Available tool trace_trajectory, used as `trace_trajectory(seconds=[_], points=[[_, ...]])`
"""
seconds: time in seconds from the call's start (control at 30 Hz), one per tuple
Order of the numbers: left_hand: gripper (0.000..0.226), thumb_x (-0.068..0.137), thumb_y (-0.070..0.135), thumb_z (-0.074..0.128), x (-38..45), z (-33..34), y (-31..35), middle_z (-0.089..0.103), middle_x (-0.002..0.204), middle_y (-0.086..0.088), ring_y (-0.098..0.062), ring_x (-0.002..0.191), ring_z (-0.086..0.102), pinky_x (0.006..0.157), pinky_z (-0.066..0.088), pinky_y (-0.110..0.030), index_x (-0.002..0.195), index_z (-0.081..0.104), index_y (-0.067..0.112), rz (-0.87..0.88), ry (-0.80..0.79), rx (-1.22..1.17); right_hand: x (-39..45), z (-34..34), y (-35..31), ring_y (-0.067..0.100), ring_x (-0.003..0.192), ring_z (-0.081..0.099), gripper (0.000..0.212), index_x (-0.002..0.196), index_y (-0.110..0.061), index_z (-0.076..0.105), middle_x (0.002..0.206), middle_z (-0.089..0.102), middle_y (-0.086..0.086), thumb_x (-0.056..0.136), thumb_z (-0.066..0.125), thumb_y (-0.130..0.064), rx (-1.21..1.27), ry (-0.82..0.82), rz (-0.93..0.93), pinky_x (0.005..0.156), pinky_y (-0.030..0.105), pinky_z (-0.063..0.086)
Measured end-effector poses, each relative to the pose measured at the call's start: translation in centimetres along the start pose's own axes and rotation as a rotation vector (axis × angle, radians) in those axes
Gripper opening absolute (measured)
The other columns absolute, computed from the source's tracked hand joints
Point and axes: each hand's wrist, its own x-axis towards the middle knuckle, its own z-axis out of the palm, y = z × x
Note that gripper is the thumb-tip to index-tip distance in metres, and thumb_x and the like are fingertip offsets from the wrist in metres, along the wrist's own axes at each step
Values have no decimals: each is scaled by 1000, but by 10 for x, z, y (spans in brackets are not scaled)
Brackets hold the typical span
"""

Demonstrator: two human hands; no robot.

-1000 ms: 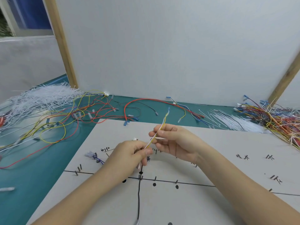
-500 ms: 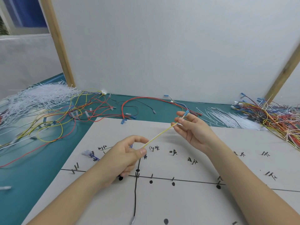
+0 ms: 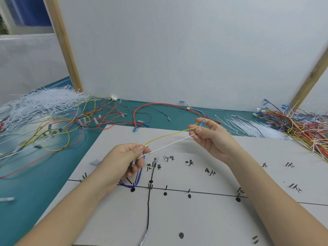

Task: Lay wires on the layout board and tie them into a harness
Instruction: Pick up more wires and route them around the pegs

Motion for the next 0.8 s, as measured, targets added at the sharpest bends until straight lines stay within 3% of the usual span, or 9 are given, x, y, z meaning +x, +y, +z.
trace_trajectory(seconds=[0.23, 0.4, 0.6, 0.8], points=[[22, 96, 16, 44, -1, -12, 6, 59, 52, -1, -6, 38, 44, 34, 32, -14, 93, 65, 10, -120, -117, -99, -1, 2, 1, 18, 68, 70, 22, 101, -6, 53, 85, 73, 10, 91, 44, 10, 95, -17, 18, 60, 21, 56], [28, 96, 12, 44, -3, -16, 7, 58, 59, -2, -8, 38, 41, 37, 32, -15, 109, 65, 25, -118, -250, -86, -2, 1, -2, 19, 78, 72, 15, 97, -10, 55, 79, 72, 5, 92, 48, 2, 114, -11, -42, 62, 19, 56], [25, 80, 36, 56, -5, -12, 6, 49, 56, 1, -8, 34, 28, 34, 23, -12, 96, 69, 21, -35, -285, 7, -4, 3, 2, 14, 65, 67, 13, 88, -16, 54, 76, 70, 3, 88, 58, -4, -198, 78, -145, 59, 24, 57], [17, 94, 15, 51, -7, -17, 8, 62, 60, -4, -12, 48, 53, 40, 39, -18, 83, 62, 8, -47, -349, 173, -7, 15, 3, 14, 56, 63, 16, 92, -11, 49, 72, 66, 8, 89, 56, 3, -218, 64, -165, 54, 22, 55]])
